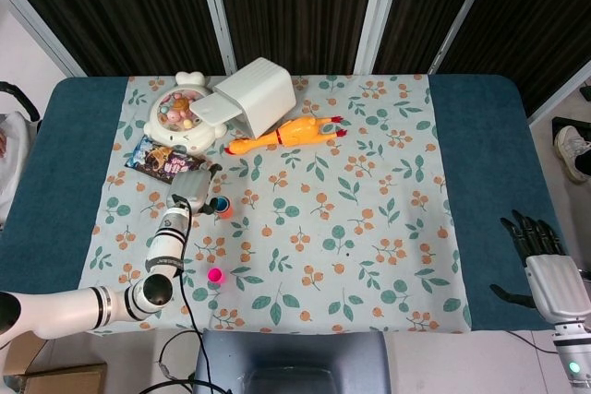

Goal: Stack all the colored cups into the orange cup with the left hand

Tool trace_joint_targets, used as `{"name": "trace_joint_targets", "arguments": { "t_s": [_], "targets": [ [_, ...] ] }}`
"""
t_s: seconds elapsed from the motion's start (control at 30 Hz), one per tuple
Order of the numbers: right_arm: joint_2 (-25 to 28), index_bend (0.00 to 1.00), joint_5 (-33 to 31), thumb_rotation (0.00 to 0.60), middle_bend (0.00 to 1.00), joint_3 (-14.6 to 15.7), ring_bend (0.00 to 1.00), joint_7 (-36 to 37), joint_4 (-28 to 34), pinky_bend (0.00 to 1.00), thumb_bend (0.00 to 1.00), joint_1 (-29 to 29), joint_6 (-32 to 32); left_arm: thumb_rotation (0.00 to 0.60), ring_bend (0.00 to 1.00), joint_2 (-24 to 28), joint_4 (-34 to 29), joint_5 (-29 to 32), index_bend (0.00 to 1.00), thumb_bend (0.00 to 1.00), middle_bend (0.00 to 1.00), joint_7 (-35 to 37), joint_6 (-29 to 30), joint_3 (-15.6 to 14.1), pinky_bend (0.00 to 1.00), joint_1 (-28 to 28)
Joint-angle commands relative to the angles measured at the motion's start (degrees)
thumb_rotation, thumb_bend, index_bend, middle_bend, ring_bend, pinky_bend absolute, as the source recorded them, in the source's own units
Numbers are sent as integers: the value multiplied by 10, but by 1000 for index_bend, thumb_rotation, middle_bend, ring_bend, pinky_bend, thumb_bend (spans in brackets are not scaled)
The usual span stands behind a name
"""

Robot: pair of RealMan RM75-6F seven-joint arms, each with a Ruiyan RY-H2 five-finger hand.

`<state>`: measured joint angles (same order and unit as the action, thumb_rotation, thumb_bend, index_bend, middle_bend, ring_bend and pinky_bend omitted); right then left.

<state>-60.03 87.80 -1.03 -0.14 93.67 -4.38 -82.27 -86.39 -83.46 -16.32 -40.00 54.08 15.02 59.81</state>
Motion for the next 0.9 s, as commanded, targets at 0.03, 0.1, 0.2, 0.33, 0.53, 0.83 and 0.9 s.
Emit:
{"name": "trace_joint_targets", "arguments": {
  "t_s": [0.03,0.1,0.2,0.33,0.53,0.83,0.9],
  "targets": [
    [1,0,1,600,0,1,0,2,0,0,205,0,0,600,1000,10,-13,-3,128,425,1000,3,5,0,1000,-1],
    [1,0,1,600,0,0,0,2,-1,0,205,0,0,600,1000,28,-47,-34,115,422,1000,18,22,0,1000,-13],
    [1,0,-3,600,0,-1,0,-1,-2,0,205,-2,4,600,1000,65,-131,-148,95,420,1000,61,83,-14,1000,-55],
    [-2,0,-3,600,0,0,0,-11,0,0,205,-5,11,600,1000,120,-243,-291,40,408,1000,114,148,-59,1000,-124],
    [-2,0,3,600,0,3,0,-9,4,0,205,-4,8,600,1000,177,-334,-426,51,389,1000,188,171,-137,1000,-207],
    [-1,0,16,600,0,10,0,-7,3,0,205,-6,12,600,1000,161,-321,-508,98,392,1000,236,165,-212,1000,-283],
    [-1,0,21,600,0,13,0,-5,2,0,205,-5,10,600,1000,138,-300,-515,106,391,1000,231,167,-213,1000,-292]
  ]
}}
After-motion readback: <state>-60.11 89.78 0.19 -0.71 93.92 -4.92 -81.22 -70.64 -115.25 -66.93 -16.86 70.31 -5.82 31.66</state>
